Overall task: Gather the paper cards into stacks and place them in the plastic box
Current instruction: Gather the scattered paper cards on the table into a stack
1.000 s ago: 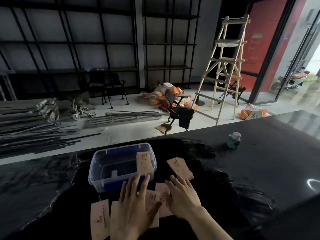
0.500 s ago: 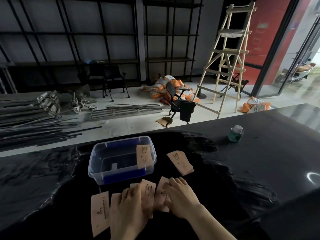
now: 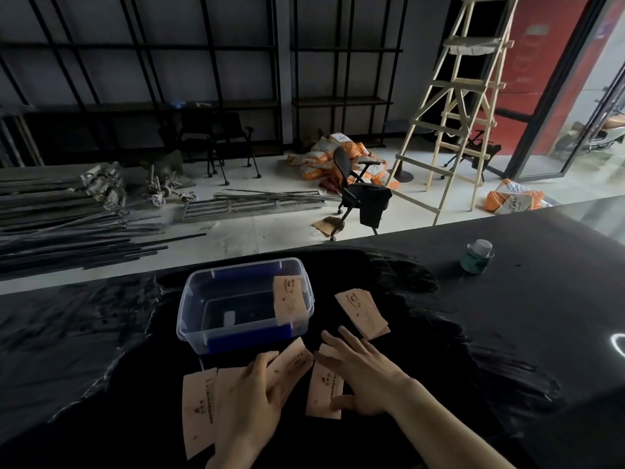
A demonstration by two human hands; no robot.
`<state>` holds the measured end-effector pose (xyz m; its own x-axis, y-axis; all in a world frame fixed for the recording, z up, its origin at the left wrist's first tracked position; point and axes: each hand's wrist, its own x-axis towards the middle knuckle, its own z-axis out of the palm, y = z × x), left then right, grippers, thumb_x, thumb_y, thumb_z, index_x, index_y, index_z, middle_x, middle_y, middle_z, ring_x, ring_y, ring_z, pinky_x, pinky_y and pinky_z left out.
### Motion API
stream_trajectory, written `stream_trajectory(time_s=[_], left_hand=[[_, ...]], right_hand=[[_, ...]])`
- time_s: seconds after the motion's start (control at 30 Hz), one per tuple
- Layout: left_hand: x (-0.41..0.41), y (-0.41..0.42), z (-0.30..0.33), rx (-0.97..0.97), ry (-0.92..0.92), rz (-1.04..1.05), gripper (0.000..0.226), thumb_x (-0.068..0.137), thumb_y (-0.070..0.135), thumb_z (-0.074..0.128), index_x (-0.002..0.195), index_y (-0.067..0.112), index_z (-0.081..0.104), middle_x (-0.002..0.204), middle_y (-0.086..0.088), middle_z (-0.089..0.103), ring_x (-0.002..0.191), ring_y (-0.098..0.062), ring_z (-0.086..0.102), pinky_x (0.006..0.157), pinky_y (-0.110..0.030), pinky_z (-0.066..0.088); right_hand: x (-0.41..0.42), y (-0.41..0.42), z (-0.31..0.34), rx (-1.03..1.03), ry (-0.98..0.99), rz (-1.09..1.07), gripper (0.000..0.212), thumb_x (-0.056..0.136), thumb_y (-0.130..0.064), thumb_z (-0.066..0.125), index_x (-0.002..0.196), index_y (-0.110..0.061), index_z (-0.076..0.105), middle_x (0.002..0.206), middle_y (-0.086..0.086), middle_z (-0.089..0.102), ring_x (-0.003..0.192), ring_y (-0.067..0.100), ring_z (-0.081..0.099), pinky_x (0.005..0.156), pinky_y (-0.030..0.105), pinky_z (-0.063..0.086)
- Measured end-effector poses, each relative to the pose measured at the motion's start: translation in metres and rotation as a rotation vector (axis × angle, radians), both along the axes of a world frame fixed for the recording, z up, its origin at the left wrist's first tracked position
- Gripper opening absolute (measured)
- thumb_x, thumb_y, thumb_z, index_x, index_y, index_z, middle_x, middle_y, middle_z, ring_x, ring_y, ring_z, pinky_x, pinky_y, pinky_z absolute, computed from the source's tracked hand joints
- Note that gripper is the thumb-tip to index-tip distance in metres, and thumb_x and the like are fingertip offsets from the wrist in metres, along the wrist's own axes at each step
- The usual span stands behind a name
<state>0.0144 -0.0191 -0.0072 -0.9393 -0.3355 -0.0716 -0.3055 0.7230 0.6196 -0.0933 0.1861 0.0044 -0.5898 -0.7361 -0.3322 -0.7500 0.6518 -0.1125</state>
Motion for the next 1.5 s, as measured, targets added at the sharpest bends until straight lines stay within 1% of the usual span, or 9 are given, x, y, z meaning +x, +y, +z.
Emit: stream_trajectory(time_s=[0.3,0.57,0.67,0.77,0.87,1.0,1.17,1.3,1.5], left_hand=[[0.002,-0.003,0.0,0.008,0.041,0.054,0.046,0.085,0.032,0.076,0.124,0.039,0.054,0.089,0.023,0.064,0.084,0.002,0.064,0.076,-0.019,0.053],[-0.003,0.003,0.004,0.169,0.106,-0.053,0.045,0.094,0.014,0.065,0.13,0.038,0.053,0.124,0.019,0.064,0.11,-0.003,0.064,0.076,-0.011,0.055],[-0.012,0.008,0.012,0.218,0.082,-0.169,0.049,0.098,0.008,0.056,0.13,0.044,0.053,0.134,0.022,0.058,0.125,0.0,0.056,0.095,-0.014,0.049],[-0.023,0.019,0.016,0.217,0.039,-0.322,0.042,0.101,0.013,0.052,0.129,0.043,0.057,0.131,0.023,0.06,0.123,0.003,0.056,0.107,-0.02,0.047],[-0.028,0.034,0.015,0.268,-0.029,-0.405,0.035,0.102,0.02,0.048,0.13,0.037,0.06,0.126,0.021,0.063,0.119,0.005,0.057,0.111,-0.027,0.046],[-0.027,0.053,0.008,0.278,-0.06,-0.413,0.035,0.103,0.029,0.047,0.137,0.033,0.048,0.128,0.013,0.06,0.112,0.006,0.056,0.107,-0.029,0.048],[-0.019,0.036,0.005,0.341,0.091,-0.279,0.019,0.1,0.036,0.055,0.117,0.044,0.052,0.112,0.018,0.066,0.106,0.007,0.062,0.088,-0.018,0.055],[-0.009,0.008,0.004,0.118,0.184,-0.114,0.009,0.1,0.043,0.05,0.106,0.048,0.053,0.107,0.022,0.066,0.101,0.002,0.063,0.085,-0.022,0.053],[-0.004,-0.005,0.009,-0.307,-0.213,-0.065,0.074,0.084,0.053,0.062,0.15,0.043,0.03,0.145,0.018,0.046,0.138,-0.012,0.035,0.119,-0.037,0.027]], right_hand=[[-0.003,0.002,0.004,-0.051,0.073,-0.019,0.093,0.076,-0.074,0.068,0.151,-0.026,0.04,0.135,0.004,0.043,0.125,0.026,0.042,0.11,0.044,0.042],[0.03,0.026,-0.016,-0.397,0.055,-0.244,0.059,0.076,-0.076,0.064,0.104,-0.028,0.043,0.109,-0.009,0.048,0.099,0.014,0.049,0.089,0.03,0.043],[0.048,0.024,-0.034,-0.637,0.192,-0.273,0.048,0.086,-0.06,0.064,0.114,-0.026,0.046,0.116,-0.008,0.044,0.099,0.017,0.052,0.085,0.03,0.05],[0.052,0.02,-0.046,-0.753,0.294,-0.346,0.08,0.081,-0.046,0.08,0.144,-0.021,0.037,0.141,0.003,0.038,0.12,0.027,0.051,0.09,0.037,0.056],[0.049,0.016,-0.049,-0.672,0.355,-0.371,0.109,0.075,-0.046,0.086,0.159,-0.023,0.02,0.158,0.01,0.03,0.143,0.032,0.033,0.111,0.045,0.042],[0.044,0.015,-0.051,-0.424,0.276,-0.273,0.108,0.085,-0.05,0.065,0.161,-0.025,-0.007,0.16,0.004,0.037,0.152,0.029,0.023,0.126,0.043,0.011],[0.029,0.012,-0.04,-0.404,0.217,-0.208,0.06,0.077,-0.03,0.07,0.133,-0.024,0.046,0.122,-0.003,0.061,0.115,0.023,0.057,0.098,0.032,0.048],[0.016,0.005,-0.026,-0.404,0.211,-0.148,0.03,0.08,-0.025,0.069,0.101,-0.025,0.047,0.101,-0.004,0.061,0.091,0.022,0.06,0.076,0.033,0.049],[0.0,-0.01,0.006,-0.323,0.124,-0.148,0.018,0.093,-0.041,0.063,0.098,-0.024,0.065,0.104,-0.005,0.066,0.1,0.018,0.058,0.088,0.034,0.044]])
